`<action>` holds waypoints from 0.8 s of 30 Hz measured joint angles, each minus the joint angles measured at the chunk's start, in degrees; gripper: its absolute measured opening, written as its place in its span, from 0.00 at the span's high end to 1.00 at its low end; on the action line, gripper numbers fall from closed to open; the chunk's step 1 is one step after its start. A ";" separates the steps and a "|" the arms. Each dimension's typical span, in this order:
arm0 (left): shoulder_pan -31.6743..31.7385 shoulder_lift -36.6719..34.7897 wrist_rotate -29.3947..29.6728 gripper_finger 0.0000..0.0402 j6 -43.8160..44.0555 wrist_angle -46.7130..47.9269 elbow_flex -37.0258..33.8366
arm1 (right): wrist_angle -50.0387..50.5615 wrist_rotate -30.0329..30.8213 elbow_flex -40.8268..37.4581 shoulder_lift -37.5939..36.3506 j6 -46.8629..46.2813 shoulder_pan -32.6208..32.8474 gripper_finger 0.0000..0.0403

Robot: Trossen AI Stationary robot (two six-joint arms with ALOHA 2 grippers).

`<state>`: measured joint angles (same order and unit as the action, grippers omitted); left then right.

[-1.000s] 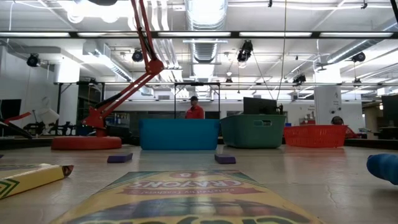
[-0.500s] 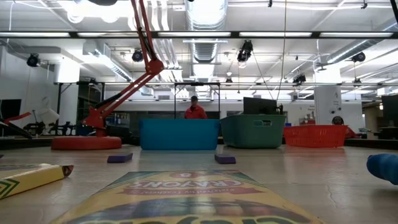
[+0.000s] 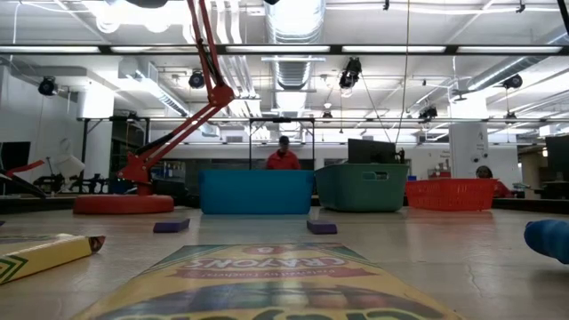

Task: Pick & Place School Supplies
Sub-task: Put the crayon box into the blue bin

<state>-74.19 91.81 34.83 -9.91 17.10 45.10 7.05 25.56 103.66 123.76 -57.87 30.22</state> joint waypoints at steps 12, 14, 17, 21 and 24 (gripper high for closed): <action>0.17 0.00 8.74 0.68 17.07 -3.84 -0.02 | -0.02 0.00 0.00 0.04 0.00 0.00 0.98; 0.22 0.00 11.72 0.68 26.47 -4.60 -0.02 | -0.02 0.00 0.00 0.04 0.00 0.00 0.98; 0.22 0.00 17.29 0.68 45.20 -5.75 -0.02 | 0.02 0.00 0.00 0.04 0.00 0.00 0.98; 0.22 0.00 21.53 0.68 67.80 -6.01 -0.02 | 0.00 0.00 0.00 0.04 0.00 0.00 0.98; 0.22 0.00 21.99 0.68 73.93 -5.98 -0.06 | 0.02 -0.02 0.00 0.04 0.00 0.00 0.98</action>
<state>-73.97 91.81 56.82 64.02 11.12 45.04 7.07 25.54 103.66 123.81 -57.87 30.22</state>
